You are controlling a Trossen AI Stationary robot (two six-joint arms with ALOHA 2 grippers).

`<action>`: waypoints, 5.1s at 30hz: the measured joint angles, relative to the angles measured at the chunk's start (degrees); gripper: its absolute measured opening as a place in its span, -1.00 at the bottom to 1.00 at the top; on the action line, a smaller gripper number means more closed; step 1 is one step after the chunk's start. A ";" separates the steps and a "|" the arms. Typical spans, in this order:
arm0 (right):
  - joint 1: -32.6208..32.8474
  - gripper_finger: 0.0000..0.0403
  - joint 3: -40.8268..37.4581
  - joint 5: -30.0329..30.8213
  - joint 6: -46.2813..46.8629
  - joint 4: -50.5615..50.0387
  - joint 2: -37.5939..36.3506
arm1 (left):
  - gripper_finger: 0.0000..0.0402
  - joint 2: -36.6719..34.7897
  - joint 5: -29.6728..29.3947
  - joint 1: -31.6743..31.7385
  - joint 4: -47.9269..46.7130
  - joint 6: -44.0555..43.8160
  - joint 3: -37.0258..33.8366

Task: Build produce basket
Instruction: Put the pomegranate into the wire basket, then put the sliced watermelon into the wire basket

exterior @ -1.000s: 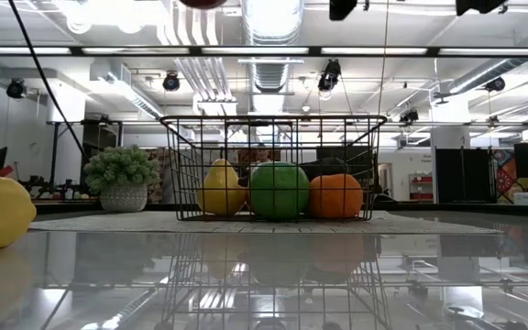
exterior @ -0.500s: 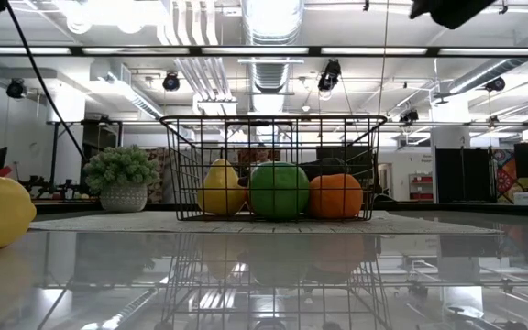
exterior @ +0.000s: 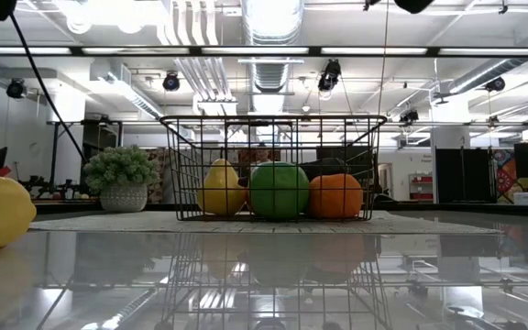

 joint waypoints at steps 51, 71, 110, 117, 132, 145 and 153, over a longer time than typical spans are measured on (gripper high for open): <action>-1.55 -0.95 6.43 -0.03 0.33 -12.13 3.36 | 0.59 2.25 -1.89 0.59 0.28 0.26 -0.03; -7.55 -0.95 -0.68 14.99 16.85 -17.32 4.18 | 0.79 1.31 -9.48 0.85 0.11 13.26 0.01; -8.46 -0.68 5.55 24.08 27.86 -19.39 20.67 | 0.79 -5.29 -16.76 0.76 -0.43 23.08 -0.20; -8.46 -0.48 5.53 24.05 27.56 -20.10 20.28 | 0.79 -5.29 -16.76 0.76 -0.41 23.07 -0.20; -8.46 -0.62 5.46 16.72 22.86 -39.32 4.92 | 0.79 -4.67 -16.72 0.83 -4.80 24.02 -0.23; -3.47 -0.85 5.49 -0.09 41.33 -75.18 -13.04 | 0.79 -4.61 -16.70 0.83 -4.09 23.98 -0.23; 3.29 -0.87 5.46 -1.03 65.58 -95.83 -16.03 | 0.79 -4.61 -16.68 0.83 -4.07 23.93 -0.23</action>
